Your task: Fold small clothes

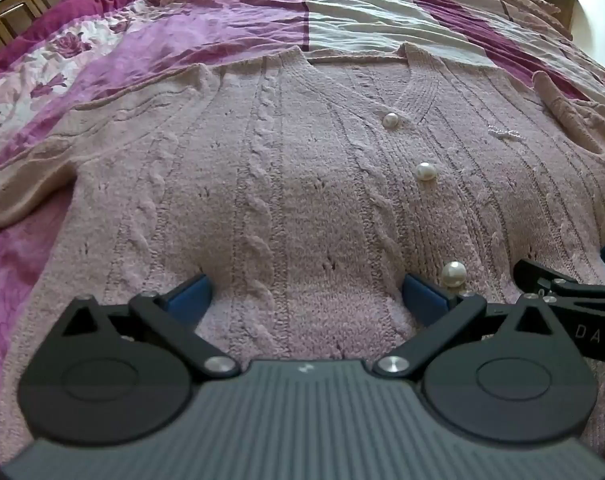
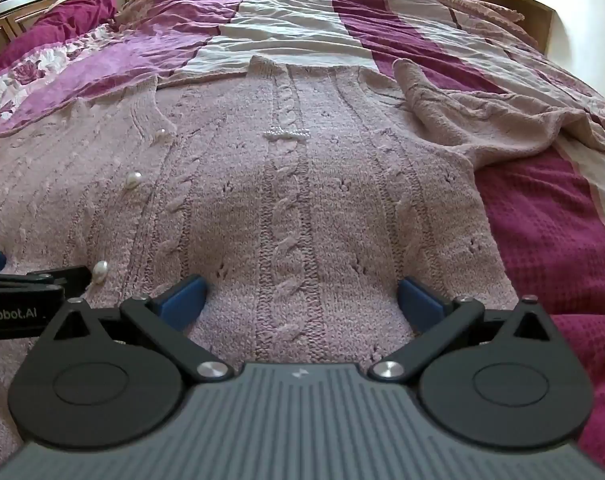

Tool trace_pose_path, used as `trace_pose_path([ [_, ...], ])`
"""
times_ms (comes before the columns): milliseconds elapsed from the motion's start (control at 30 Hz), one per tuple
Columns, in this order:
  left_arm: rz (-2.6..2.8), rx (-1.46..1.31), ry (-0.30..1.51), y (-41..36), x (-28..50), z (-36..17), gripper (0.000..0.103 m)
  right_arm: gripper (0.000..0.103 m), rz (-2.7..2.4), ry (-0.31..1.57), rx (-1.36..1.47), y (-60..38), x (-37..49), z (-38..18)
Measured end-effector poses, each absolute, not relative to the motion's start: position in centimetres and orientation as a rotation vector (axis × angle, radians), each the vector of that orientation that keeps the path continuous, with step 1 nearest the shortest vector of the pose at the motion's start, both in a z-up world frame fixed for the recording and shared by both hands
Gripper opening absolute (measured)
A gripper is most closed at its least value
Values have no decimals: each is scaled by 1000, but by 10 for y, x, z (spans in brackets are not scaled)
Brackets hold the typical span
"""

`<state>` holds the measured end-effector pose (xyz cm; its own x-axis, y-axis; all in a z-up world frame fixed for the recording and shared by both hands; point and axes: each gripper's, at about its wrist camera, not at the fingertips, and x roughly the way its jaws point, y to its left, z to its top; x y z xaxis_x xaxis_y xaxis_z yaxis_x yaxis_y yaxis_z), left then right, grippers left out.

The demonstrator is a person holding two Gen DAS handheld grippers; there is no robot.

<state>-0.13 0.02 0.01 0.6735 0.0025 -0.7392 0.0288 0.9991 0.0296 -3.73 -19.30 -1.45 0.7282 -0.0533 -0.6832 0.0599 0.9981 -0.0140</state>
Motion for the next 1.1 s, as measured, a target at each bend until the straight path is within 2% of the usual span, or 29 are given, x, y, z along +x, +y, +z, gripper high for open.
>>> trace_pose_path([
  [1100, -14, 43, 826, 0, -2, 0, 103, 103, -63, 752, 9, -196, -36, -12],
])
